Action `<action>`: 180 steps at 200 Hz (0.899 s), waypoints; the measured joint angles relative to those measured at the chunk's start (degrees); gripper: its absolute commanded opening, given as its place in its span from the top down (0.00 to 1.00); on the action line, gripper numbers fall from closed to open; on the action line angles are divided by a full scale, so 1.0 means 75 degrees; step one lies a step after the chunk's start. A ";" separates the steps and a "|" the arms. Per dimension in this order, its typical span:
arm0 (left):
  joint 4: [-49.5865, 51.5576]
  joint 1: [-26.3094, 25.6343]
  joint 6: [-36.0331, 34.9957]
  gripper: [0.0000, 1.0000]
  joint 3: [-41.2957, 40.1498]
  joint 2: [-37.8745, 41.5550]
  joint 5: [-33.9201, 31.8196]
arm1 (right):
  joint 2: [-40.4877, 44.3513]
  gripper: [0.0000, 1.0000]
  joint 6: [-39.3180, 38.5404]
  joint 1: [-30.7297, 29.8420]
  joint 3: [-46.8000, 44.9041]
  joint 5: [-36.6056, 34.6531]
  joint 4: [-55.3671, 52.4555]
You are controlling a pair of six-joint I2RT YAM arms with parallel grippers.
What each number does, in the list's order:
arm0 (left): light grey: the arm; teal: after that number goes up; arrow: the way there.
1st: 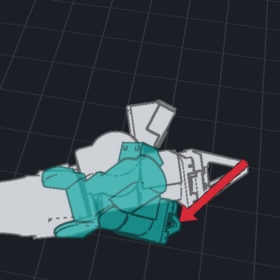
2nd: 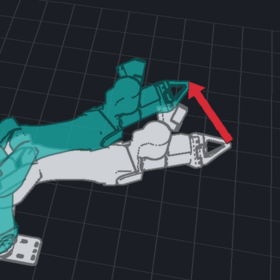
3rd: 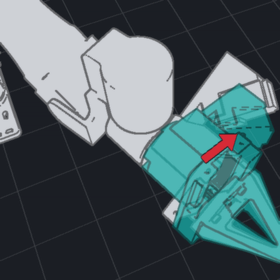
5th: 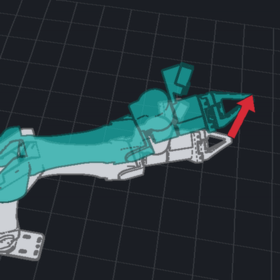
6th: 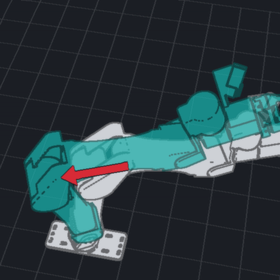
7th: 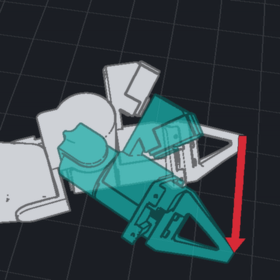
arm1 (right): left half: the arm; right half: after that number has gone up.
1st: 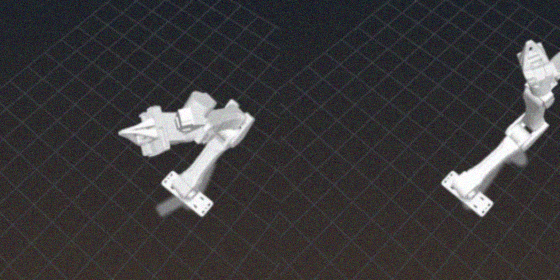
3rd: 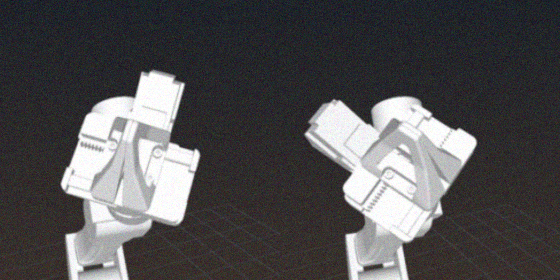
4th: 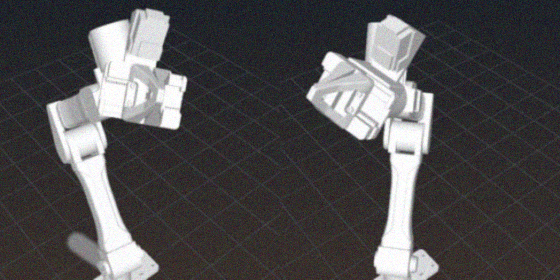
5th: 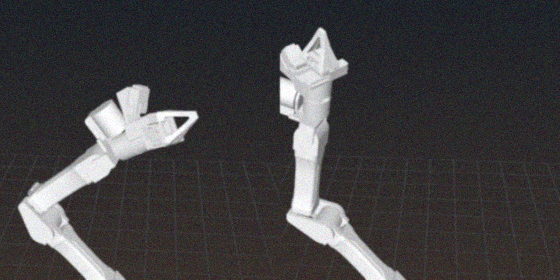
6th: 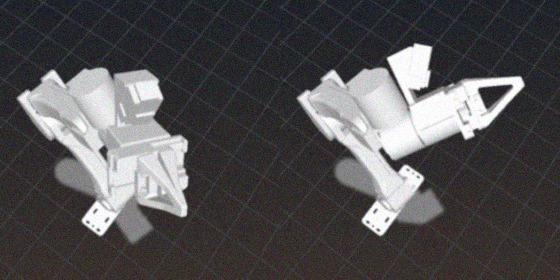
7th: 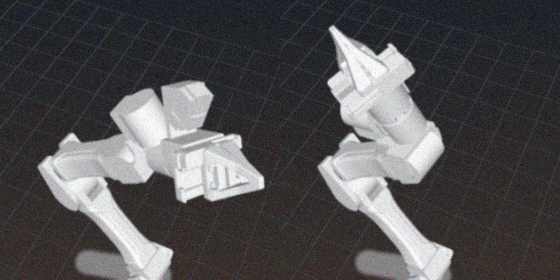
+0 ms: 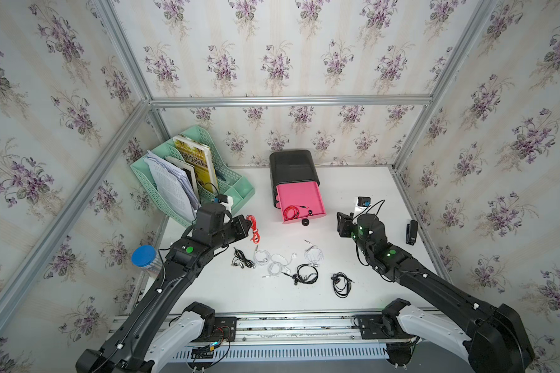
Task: Place the wired earphones into the drawer by color
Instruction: Place the wired earphones in the drawer.
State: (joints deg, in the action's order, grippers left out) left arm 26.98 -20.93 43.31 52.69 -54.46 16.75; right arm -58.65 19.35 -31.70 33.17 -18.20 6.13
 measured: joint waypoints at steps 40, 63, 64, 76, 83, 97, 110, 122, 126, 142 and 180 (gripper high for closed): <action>-0.0691 -0.0396 -0.0271 1.00 0.1026 -0.1224 -0.0178 | -0.0003 0.45 0.0000 0.0000 0.0000 0.0000 0.0000; -0.1000 -0.0717 -0.0382 1.00 0.1661 -0.2159 -0.0306 | -0.0003 0.45 0.0000 0.0000 0.0000 -0.0006 0.0000; -0.1011 -0.0726 -0.0382 1.00 0.1684 -0.2197 -0.0309 | -0.0003 0.45 0.0000 0.0000 0.0000 -0.0006 0.0000; -0.1110 -0.0886 -0.0434 1.00 0.2037 -0.2704 -0.0385 | -0.0003 0.45 -0.0003 0.0000 0.0000 -0.0023 0.0000; -0.1148 -0.0970 -0.0446 1.00 0.2235 -0.2984 -0.0443 | -0.0003 0.46 -0.0003 0.0000 0.0000 -0.0026 0.0000; -0.1224 -0.1131 -0.0466 1.00 0.2591 -0.3483 -0.0580 | 0.0000 0.45 -0.0003 0.0000 -0.0006 -0.0026 0.0000; -0.1419 -0.1253 -0.0475 1.00 0.2882 -0.3972 -0.0670 | 0.0000 0.45 -0.0003 0.0000 -0.0012 -0.0026 0.0000; -0.1445 -0.1346 -0.0469 1.00 0.3086 -0.4357 -0.0796 | 0.0006 0.45 -0.0003 0.0000 -0.0012 -0.0026 0.0000; -0.1457 -0.1373 -0.0466 1.00 0.3153 -0.4473 -0.0822 | 0.0009 0.45 -0.0003 0.0000 -0.0012 -0.0026 0.0000; -0.1533 -0.1440 -0.0460 1.00 0.3398 -0.4832 -0.0976 | 0.0017 0.45 -0.0003 0.0000 -0.0012 -0.0029 0.0003; -0.1716 -0.1571 -0.0428 1.00 0.4060 -0.5729 -0.1300 | 0.0032 0.45 -0.0003 0.0000 -0.0050 -0.0041 0.0000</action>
State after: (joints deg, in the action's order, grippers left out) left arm 14.11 -32.71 40.10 83.13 -97.43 7.01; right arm -58.41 19.33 -31.70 32.80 -18.50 6.13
